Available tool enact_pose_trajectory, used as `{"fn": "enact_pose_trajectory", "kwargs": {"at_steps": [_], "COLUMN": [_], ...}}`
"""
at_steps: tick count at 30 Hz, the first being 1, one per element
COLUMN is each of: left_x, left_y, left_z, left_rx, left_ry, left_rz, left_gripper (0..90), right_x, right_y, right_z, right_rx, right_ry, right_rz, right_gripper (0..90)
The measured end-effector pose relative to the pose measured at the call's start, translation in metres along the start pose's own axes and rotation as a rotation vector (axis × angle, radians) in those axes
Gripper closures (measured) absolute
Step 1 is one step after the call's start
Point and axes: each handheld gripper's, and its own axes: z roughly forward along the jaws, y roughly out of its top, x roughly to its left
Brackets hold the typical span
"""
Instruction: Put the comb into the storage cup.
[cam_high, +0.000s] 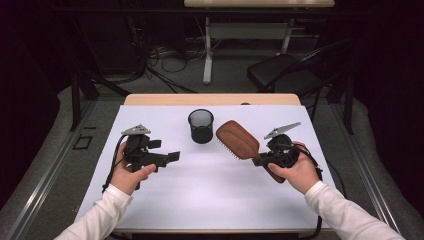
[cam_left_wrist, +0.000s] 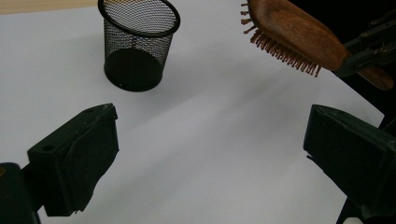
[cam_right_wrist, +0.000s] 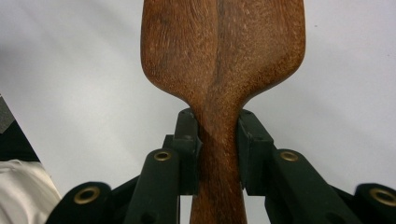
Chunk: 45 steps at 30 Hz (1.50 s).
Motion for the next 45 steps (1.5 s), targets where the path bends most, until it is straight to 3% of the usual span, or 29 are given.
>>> {"fn": "enact_pose_trajectory", "kwargs": {"at_steps": [19, 27, 45], "left_x": [-0.001, -0.003, -0.017], "left_y": [0.015, 0.023, 0.041], "left_z": [0.003, 0.009, 0.026], "left_rx": [0.0, 0.011, 0.033], "left_ry": [-0.04, -0.047, -0.133], "left_rz": [-0.034, -0.029, -0.046], "left_gripper": [3.4, 4.8, 4.7], "right_x": [0.009, 0.012, 0.022], "right_y": [0.011, 0.017, 0.027], "right_z": [0.003, 0.005, 0.01], "right_rx": [-0.037, -0.071, -0.105], "right_ry": [0.024, 0.041, 0.061], "right_rz": [-0.022, -0.02, -0.036], "right_gripper": [72.1, 72.1, 72.1]}}
